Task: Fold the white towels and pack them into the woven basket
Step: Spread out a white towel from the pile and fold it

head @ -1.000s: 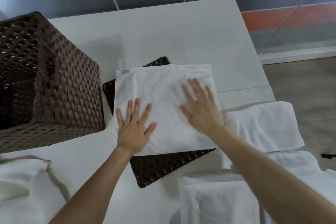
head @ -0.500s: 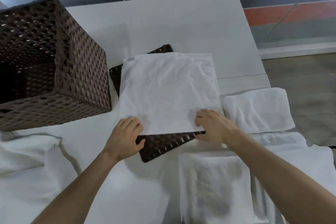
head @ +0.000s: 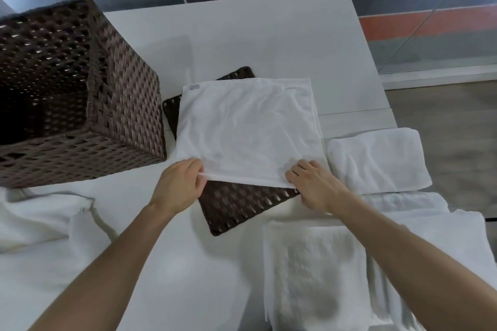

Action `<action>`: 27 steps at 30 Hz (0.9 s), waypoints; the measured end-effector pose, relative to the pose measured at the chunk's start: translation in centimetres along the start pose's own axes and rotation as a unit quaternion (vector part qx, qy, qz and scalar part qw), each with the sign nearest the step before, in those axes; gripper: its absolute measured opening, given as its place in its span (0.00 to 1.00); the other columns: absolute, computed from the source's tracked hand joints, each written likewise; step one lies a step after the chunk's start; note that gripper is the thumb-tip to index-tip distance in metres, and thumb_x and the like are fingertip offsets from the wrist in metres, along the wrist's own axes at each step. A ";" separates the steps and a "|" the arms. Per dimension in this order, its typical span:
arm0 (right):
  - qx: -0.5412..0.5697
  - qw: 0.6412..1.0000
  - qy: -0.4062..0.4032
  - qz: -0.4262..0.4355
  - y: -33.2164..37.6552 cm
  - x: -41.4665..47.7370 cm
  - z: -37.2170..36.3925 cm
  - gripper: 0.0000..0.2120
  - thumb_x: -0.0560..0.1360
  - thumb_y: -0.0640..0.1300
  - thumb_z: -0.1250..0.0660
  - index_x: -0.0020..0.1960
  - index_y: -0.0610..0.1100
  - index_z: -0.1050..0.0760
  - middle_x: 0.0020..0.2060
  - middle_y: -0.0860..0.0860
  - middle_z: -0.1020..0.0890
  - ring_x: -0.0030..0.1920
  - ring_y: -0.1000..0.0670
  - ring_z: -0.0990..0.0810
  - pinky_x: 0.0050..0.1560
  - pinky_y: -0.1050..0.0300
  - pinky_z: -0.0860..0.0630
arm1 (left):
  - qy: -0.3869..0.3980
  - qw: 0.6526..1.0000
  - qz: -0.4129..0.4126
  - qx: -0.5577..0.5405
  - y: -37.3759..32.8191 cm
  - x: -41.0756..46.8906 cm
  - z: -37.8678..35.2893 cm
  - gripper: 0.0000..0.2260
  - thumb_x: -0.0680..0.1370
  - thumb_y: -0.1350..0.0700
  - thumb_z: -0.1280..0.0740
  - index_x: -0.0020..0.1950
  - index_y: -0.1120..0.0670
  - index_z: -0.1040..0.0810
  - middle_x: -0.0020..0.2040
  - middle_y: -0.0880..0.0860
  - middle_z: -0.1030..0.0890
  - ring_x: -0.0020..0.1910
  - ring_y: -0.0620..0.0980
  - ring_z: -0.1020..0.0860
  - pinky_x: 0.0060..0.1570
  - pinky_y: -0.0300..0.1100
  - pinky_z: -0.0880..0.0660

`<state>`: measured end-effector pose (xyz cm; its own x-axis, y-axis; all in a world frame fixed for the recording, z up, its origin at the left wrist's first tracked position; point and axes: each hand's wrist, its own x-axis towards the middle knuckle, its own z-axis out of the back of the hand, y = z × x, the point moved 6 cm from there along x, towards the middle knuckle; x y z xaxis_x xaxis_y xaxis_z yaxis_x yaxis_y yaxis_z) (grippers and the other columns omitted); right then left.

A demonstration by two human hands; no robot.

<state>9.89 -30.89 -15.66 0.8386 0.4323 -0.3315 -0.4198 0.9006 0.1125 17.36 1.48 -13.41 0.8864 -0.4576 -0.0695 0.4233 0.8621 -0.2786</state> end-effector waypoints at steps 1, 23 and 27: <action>0.001 1.000 -0.010 -0.009 -0.2 -0.2 0.0 0.19 0.60 0.35 0.28 0.49 0.45 0.25 0.43 0.50 0.22 0.46 0.45 0.25 0.47 0.50 0.24 | -0.001 1.000 0.010 -0.001 0.1 0.3 0.4 0.06 0.82 0.58 0.41 0.46 0.51 0.30 0.39 0.46 0.27 0.36 0.50 0.28 0.39 0.46 0.30; 0.109 0.969 -0.204 -0.093 -4.6 -1.3 5.2 0.13 0.88 0.51 0.41 0.63 0.43 0.25 0.50 0.47 0.14 0.47 0.40 0.16 0.39 0.48 0.23 | 0.044 0.996 0.062 0.037 1.0 0.9 -0.5 0.08 0.73 0.58 0.25 0.48 0.52 0.21 0.44 0.49 0.18 0.42 0.55 0.20 0.40 0.47 0.25; 0.125 0.962 -0.219 -0.108 -5.1 -1.1 6.5 0.24 0.87 0.61 0.46 0.45 0.44 0.26 0.31 0.52 0.21 0.29 0.44 0.22 0.33 0.55 0.35 | 0.132 0.987 0.089 0.025 2.1 3.0 3.0 0.05 0.76 0.51 0.33 0.42 0.46 0.28 0.36 0.47 0.23 0.35 0.53 0.24 0.37 0.46 0.27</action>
<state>13.35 -35.72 -9.78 0.9857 0.1614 0.0481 -0.1682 0.9304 0.3255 21.51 2.58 -11.32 0.8704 -0.3335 -0.3622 0.2801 0.9404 -0.1927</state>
